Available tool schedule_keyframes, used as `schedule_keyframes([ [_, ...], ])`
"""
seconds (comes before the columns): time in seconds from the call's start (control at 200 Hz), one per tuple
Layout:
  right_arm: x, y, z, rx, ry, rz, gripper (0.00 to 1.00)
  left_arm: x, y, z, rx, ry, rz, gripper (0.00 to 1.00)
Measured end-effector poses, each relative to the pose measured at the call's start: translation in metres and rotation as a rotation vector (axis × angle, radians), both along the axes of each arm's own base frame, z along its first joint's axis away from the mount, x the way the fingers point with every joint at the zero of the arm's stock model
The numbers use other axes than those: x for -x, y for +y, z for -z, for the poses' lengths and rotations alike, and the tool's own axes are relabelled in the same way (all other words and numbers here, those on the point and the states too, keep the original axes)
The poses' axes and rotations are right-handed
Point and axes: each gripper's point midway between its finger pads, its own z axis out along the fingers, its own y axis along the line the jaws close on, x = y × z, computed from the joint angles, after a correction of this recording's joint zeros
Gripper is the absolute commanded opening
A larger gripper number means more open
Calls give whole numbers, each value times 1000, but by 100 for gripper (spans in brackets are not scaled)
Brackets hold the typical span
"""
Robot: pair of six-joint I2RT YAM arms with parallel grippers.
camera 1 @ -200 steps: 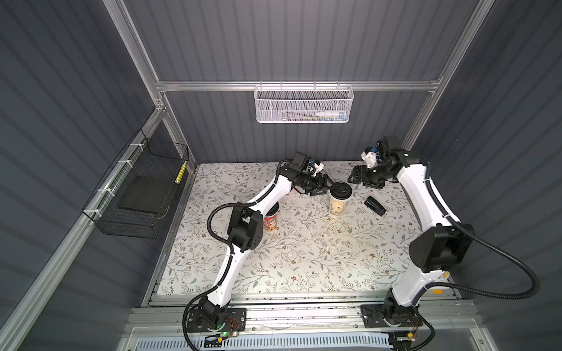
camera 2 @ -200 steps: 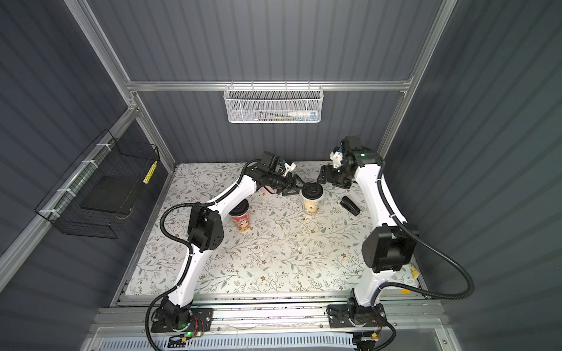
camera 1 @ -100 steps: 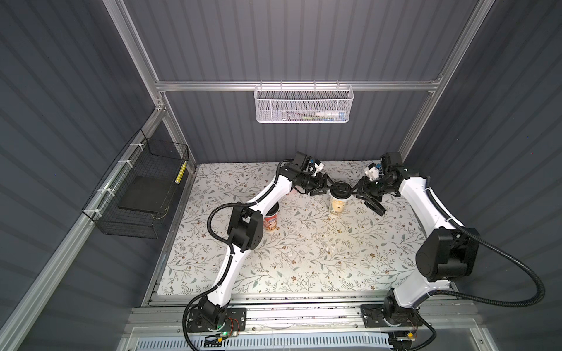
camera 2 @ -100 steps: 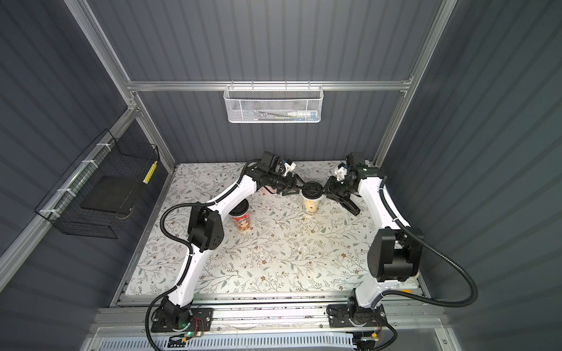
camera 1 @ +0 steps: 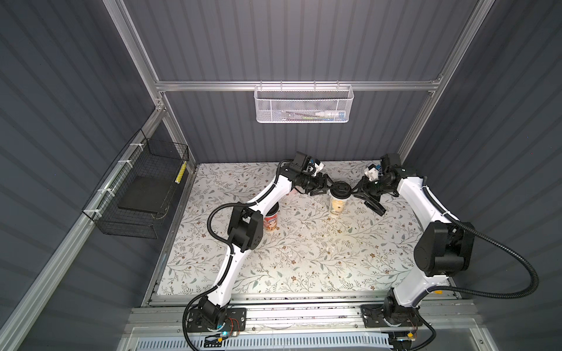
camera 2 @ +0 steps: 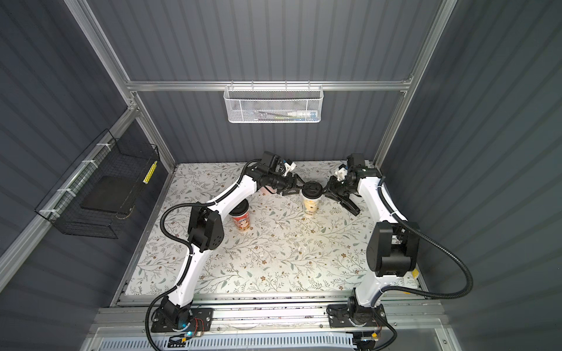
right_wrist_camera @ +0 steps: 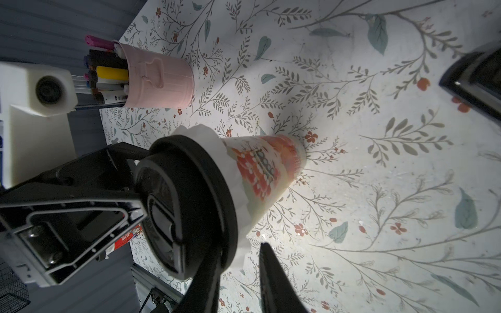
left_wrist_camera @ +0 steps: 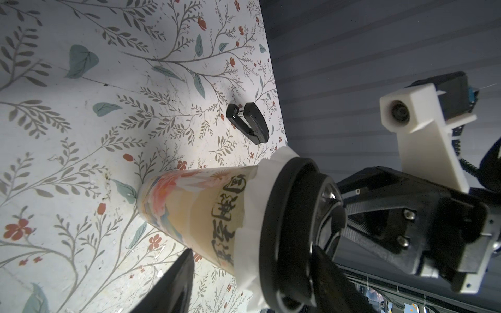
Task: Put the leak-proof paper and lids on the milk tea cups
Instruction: Secure the cup lid on the cup.
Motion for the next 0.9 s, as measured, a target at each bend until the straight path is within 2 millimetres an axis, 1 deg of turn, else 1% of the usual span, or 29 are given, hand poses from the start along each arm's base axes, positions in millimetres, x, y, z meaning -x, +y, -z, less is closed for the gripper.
schedule_keyframes([
  [0.17,-1,1,4,-16,-18,-5,21,0,0,0,0,2,-1,67],
  [0.585,-5,1,9,-22,-55,-15,21,0,-1,3,9,4,-2,67],
  [0.691,-5,1,8,-25,-59,-17,26,0,-1,2,12,4,-1,66],
  [0.836,-3,-1,3,-23,-68,-13,36,0,0,2,13,8,-4,66],
  [0.876,-2,-2,1,-22,-67,-9,40,0,0,2,12,10,-5,66],
  [0.901,-1,-2,-1,-24,-68,-2,45,0,0,2,12,12,-7,66],
])
